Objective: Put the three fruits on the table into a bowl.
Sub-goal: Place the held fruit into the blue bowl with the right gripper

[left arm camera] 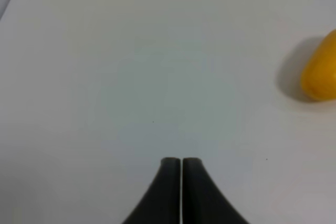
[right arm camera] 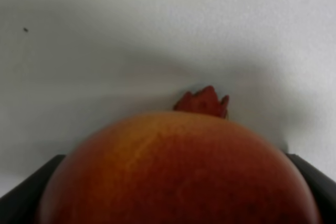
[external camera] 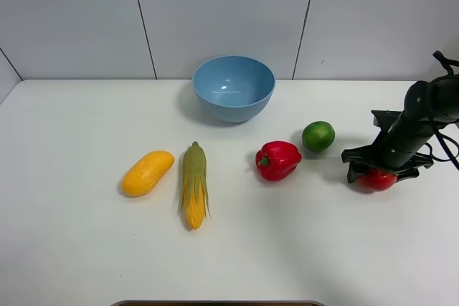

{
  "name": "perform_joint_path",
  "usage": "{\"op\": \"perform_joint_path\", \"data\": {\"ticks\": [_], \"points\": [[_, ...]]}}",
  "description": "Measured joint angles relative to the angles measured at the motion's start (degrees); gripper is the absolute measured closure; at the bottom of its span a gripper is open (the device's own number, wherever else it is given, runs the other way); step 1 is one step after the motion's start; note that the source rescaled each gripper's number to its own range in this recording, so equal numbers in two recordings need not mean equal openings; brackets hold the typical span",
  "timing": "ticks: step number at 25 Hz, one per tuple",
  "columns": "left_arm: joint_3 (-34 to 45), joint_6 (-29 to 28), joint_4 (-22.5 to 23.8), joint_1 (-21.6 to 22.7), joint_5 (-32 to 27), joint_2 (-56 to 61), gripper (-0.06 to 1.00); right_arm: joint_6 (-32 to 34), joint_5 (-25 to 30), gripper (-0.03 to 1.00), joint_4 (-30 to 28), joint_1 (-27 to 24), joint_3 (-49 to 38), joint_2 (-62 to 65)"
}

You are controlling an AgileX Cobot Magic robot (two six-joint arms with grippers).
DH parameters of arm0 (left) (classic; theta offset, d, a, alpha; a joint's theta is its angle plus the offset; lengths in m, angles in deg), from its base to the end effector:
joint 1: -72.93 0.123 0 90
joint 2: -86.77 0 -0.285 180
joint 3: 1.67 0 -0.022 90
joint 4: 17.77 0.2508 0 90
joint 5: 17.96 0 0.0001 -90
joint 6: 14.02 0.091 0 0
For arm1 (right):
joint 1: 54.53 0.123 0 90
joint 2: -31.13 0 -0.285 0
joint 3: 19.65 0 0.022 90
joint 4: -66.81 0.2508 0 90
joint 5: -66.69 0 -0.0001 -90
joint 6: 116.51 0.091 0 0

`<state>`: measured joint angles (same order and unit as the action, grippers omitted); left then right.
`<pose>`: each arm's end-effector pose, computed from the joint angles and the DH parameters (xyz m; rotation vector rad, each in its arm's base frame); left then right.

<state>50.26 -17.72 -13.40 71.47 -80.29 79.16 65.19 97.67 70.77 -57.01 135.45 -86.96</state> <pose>-0.0002 0.0062 0.2589 -0.0438 2.1242 0.0395 0.3121 -0.0103 0.0970 0.1977 3.0292 0.0576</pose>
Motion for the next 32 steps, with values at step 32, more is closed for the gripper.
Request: {"op": "perform_joint_path", "data": {"ticks": [32], "points": [[0.0, 0.0, 0.0, 0.0, 0.0, 0.0, 0.94, 1.0, -7.3, 0.24, 3.0, 19.7, 9.1, 28.7]]}}
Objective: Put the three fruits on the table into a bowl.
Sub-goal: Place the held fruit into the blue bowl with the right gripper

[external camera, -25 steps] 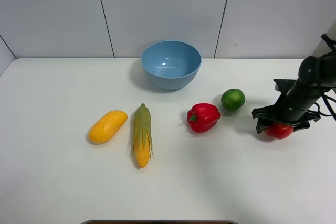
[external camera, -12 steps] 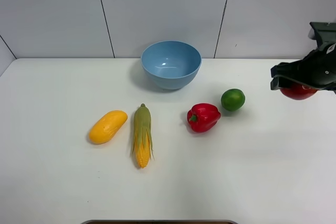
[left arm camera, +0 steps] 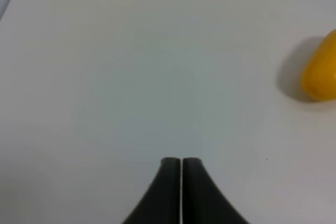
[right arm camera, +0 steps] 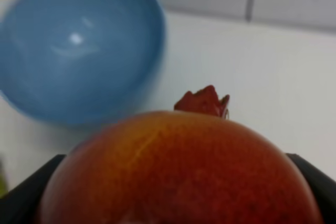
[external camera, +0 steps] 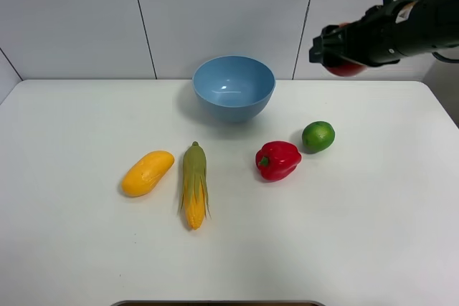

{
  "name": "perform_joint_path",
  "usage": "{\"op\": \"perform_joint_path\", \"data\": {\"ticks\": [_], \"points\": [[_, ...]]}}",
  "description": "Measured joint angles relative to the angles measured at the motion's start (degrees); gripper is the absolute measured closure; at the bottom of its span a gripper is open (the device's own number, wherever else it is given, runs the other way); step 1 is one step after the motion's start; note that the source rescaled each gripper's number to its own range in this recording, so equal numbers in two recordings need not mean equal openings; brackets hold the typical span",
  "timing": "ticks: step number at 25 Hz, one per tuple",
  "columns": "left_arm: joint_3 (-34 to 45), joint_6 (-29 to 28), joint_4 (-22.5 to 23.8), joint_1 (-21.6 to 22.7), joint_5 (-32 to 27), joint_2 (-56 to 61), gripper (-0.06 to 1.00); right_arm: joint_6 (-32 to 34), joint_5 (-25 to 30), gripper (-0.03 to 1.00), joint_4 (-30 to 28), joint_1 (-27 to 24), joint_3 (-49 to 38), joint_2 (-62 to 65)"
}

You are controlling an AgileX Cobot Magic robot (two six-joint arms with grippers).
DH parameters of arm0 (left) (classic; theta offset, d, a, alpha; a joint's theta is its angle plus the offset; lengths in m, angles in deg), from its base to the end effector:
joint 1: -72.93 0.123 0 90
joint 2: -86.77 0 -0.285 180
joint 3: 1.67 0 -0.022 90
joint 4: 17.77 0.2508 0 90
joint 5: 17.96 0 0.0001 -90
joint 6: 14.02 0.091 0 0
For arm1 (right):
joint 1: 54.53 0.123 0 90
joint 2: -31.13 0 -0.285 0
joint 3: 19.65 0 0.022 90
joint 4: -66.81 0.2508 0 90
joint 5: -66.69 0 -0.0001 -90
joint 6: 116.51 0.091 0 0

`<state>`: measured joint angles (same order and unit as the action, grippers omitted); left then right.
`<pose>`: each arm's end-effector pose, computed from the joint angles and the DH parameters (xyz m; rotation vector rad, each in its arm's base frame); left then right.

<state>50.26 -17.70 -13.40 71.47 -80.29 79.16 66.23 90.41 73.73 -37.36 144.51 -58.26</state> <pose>-0.0002 0.0062 0.2589 -0.0434 2.1242 0.0397 0.3001 0.0974 0.3063 -0.1859 2.2567 0.2998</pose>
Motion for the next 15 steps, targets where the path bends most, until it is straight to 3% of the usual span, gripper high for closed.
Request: {"op": "perform_joint_path", "data": {"ticks": [15], "points": [[0.0, 0.0, 0.0, 0.0, 0.0, 0.0, 0.94, 0.0, -3.1, 0.24, -0.9, 8.6, 23.8, -25.8]]}}
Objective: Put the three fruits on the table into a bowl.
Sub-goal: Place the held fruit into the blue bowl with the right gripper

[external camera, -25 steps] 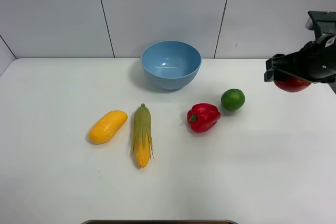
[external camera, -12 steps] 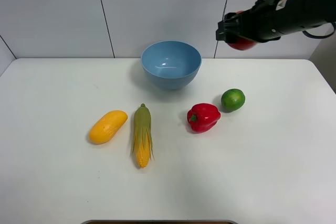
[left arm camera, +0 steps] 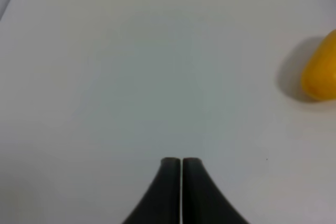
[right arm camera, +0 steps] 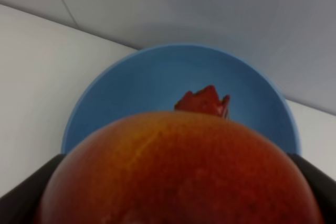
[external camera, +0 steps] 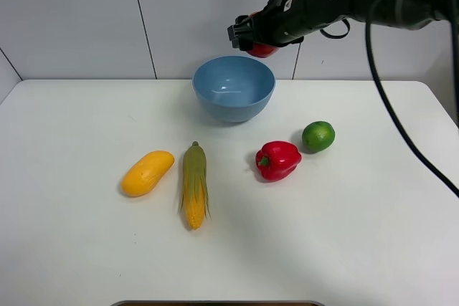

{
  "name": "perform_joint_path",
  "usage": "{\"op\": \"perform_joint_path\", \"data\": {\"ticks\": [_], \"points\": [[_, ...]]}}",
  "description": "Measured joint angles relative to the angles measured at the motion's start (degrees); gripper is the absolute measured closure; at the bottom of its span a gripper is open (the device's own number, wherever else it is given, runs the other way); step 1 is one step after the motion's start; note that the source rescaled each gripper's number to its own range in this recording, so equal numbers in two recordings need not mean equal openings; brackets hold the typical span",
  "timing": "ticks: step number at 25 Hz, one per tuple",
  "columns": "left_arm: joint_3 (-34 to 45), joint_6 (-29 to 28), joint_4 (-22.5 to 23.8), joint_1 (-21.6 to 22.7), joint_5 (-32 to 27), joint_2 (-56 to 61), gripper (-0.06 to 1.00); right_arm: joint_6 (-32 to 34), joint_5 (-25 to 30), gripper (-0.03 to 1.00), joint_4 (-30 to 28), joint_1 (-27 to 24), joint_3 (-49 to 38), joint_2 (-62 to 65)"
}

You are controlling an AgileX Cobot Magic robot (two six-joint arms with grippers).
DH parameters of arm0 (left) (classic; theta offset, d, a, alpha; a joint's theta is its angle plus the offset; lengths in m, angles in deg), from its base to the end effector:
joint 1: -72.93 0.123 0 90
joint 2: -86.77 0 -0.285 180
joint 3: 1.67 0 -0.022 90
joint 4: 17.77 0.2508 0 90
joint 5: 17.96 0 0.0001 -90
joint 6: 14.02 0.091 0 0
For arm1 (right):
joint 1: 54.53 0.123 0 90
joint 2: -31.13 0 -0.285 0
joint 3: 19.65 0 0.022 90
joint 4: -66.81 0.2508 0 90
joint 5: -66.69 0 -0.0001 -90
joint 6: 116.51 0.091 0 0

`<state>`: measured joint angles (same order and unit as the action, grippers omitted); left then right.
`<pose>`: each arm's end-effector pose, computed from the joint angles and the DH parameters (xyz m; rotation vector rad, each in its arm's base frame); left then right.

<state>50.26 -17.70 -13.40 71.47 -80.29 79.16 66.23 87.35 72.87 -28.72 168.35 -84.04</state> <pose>-0.0002 0.0062 0.2589 -0.0434 2.1242 0.0397 0.3939 0.1943 0.2722 -0.3612 2.2248 0.3656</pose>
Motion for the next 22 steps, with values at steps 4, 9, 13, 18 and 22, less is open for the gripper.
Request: {"op": "perform_joint_path", "data": {"ticks": [4, 9, 13, 18, 22], "points": [[0.0, 0.0, 0.0, 0.0, 0.0, 0.0, 0.94, 0.0, -0.1, 0.24, -1.3, 0.7, 5.8, -6.3], [0.0, 0.0, 0.0, 0.0, 0.0, 0.0, 0.94, 0.0, -0.4, 0.24, -2.7, 0.7, 9.9, -11.8], [0.0, 0.0, 0.0, 0.0, 0.0, 0.0, 0.94, 0.0, -3.6, 0.24, -3.1, 0.7, 11.3, -15.8], [0.0, 0.0, 0.0, 0.0, 0.0, 0.0, 0.94, 0.0, -7.0, 0.24, -3.9, 0.7, 11.5, -19.1], [0.0, 0.0, 0.0, 0.0, 0.0, 0.0, 0.94, 0.0, -10.1, 0.24, -4.3, 0.7, 11.5, -21.4]]}}
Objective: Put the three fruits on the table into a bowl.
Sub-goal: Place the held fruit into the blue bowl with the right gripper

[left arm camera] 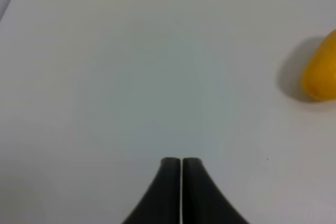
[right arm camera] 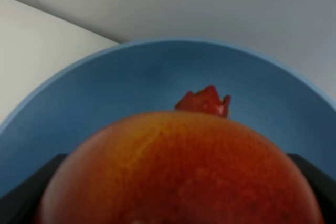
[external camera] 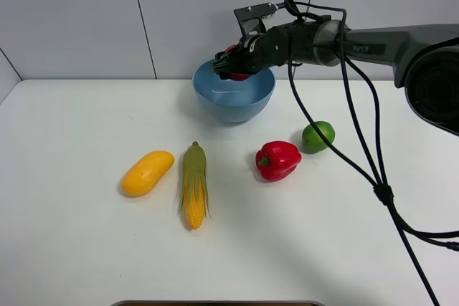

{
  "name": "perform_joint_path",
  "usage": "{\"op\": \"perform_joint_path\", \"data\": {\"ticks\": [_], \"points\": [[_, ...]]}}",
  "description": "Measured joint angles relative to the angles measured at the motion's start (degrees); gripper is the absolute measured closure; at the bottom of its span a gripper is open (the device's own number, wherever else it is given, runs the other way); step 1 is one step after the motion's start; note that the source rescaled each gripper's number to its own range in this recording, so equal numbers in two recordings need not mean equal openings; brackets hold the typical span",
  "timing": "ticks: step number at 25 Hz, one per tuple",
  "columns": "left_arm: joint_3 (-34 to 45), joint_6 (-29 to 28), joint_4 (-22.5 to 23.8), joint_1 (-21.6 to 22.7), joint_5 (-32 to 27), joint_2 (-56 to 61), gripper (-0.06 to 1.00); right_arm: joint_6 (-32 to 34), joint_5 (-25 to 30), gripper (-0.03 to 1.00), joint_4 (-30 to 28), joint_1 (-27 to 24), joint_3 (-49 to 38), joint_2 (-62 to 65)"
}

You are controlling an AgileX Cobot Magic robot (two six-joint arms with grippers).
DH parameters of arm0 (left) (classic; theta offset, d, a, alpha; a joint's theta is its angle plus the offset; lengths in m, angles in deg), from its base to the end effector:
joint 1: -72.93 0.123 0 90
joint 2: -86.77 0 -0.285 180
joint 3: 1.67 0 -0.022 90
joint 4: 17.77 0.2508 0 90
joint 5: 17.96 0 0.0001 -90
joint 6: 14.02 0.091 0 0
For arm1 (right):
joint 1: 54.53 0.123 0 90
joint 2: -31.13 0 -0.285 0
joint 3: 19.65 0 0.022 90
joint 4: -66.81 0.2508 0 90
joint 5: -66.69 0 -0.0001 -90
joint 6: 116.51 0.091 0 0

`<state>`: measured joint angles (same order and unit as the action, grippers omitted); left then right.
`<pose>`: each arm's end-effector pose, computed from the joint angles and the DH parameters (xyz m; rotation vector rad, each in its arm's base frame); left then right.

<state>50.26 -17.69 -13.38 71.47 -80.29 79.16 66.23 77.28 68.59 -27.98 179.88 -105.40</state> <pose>-0.0002 0.0062 0.2589 -0.0432 2.1242 0.0402 0.4581 0.2295 0.1692 -0.4324 2.2018 0.3017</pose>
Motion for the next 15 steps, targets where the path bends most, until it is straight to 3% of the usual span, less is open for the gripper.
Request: {"op": "perform_joint_path", "data": {"ticks": [15], "points": [[0.0, 0.0, 0.1, 0.0, 0.0, 0.0, 0.94, 0.0, -4.6, 0.24, -1.1, 0.0, 0.5, -5.8]]}}
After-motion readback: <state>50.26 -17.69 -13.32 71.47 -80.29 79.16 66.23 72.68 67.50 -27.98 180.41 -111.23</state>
